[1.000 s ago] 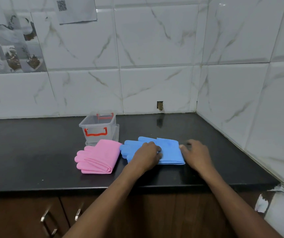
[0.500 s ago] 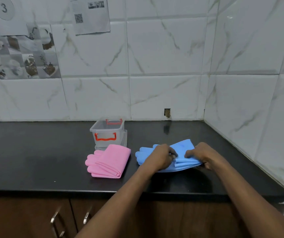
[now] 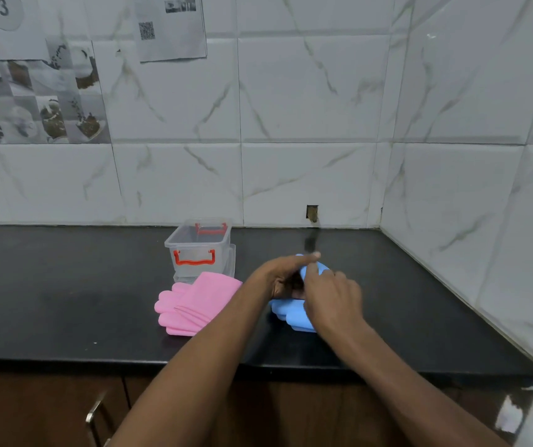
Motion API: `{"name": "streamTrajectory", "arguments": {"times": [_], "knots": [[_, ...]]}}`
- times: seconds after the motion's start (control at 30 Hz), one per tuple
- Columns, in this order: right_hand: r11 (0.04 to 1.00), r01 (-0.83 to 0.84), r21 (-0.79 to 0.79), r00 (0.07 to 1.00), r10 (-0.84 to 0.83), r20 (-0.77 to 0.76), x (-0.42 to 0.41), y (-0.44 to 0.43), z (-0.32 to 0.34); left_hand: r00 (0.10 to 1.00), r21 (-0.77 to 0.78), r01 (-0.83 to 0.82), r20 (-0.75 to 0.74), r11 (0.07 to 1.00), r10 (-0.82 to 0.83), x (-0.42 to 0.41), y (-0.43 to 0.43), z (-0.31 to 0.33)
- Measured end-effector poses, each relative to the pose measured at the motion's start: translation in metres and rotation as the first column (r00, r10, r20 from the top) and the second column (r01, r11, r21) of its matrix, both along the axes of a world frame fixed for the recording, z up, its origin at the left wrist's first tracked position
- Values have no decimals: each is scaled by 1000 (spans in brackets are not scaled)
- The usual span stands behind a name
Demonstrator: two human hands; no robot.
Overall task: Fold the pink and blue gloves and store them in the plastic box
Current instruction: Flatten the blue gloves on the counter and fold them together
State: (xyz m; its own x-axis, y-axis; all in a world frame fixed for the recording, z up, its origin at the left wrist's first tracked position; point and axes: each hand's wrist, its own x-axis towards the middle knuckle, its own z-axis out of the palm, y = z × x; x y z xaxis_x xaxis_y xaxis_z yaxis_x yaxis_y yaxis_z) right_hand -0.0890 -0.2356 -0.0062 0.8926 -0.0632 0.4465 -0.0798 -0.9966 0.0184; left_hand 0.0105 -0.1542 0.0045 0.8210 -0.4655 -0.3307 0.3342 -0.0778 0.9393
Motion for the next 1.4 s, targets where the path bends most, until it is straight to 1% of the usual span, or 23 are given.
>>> {"name": "streamTrajectory", "arguments": {"times": [0.07, 0.23, 0.27, 0.3, 0.37, 0.4, 0.43, 0.47, 0.6, 0.67, 0.73, 0.8, 0.87, 0.9, 0.97, 1.0, 1.03, 1.07, 1.1, 1.17, 1.3, 1.33, 1.4], "knots": [[1000, -20, 17, 1000, 21, -15, -9, -2, -13, 998, 47, -64, 6, 997, 64, 0, -2, -6], [976, -128, 175, 984, 147, -98, -19, -21, -36, 994, -68, -97, -48, 993, 94, -4, 6, -14], [979, -135, 152, 979, 155, -131, -18, -22, -40, 992, -28, -127, 13, 992, 127, -4, 6, -15], [984, -135, 117, 978, 151, -144, -16, -22, -44, 974, 51, -183, 145, 982, 174, 0, 6, -16], [992, -120, 47, 982, 126, -141, -13, -20, -46, 827, 249, -373, 526, 894, 198, 5, 7, -17], [993, -115, 12, 985, 116, -129, -11, -19, -46, 740, 279, -444, 650, 851, 173, 6, 8, -17], [993, -116, -18, 986, 113, -122, -8, -18, -46, 703, 285, -463, 694, 839, 152, 8, 10, -19], [991, -127, -46, 984, 120, -132, -5, -16, -46, 704, 286, -455, 695, 844, 144, 10, 12, -23], [960, -260, -103, 935, 223, -276, 2, -13, -51, 756, 289, -444, 629, 848, 181, 12, 20, -44], [947, -314, -66, 913, 281, -297, 0, -18, -55, 674, 292, -531, 714, 795, 189, 11, 17, -45], [937, -350, 1, 887, 332, -322, -6, -21, -55, 528, 306, -647, 841, 699, 120, 5, 8, -41], [927, -371, 60, 855, 366, -367, -8, -23, -50, 375, 336, -725, 925, 602, -64, -4, -3, -40], [907, -410, 93, 824, 412, -388, -7, -27, -39, 277, 388, -708, 921, 590, -274, -6, -8, -46], [882, -436, 176, 800, 470, -374, -5, -32, -32, 309, 423, -632, 906, 649, -290, -3, -6, -49], [787, -397, 472, 790, 555, -261, -1, -46, -18, 477, 464, -447, 847, 765, -235, 1, 2, -53], [729, -334, 598, 846, 512, -151, 0, -54, -13, 535, 457, -396, 820, 796, -204, 2, 6, -55], [688, -266, 675, 919, 393, -38, 3, -62, -10, 556, 448, -382, 810, 808, -186, 3, 8, -57], [680, -195, 706, 970, 241, 35, 7, -69, -9, 570, 438, -377, 804, 816, -169, 3, 9, -58], [677, -110, 727, 992, 116, 42, 12, -73, -11, 572, 430, -379, 805, 819, -158, 3, 10, -60], [573, 10, 819, 999, 37, -38, 20, -70, -15, 564, 443, -395, 808, 805, -168, 5, 7, -63], [141, 60, 988, 981, 175, -84, 34, -44, -10, 574, 420, -447, 812, 790, -106, 5, 8, -68], [63, 65, 996, 974, 215, -77, 36, -39, -7, 575, 397, -447, 814, 802, -82, 3, 10, -69], [7, 91, 996, 960, 266, -89, 37, -31, -3, 575, 336, -445, 818, 830, -22, 0, 12, -70]]}}
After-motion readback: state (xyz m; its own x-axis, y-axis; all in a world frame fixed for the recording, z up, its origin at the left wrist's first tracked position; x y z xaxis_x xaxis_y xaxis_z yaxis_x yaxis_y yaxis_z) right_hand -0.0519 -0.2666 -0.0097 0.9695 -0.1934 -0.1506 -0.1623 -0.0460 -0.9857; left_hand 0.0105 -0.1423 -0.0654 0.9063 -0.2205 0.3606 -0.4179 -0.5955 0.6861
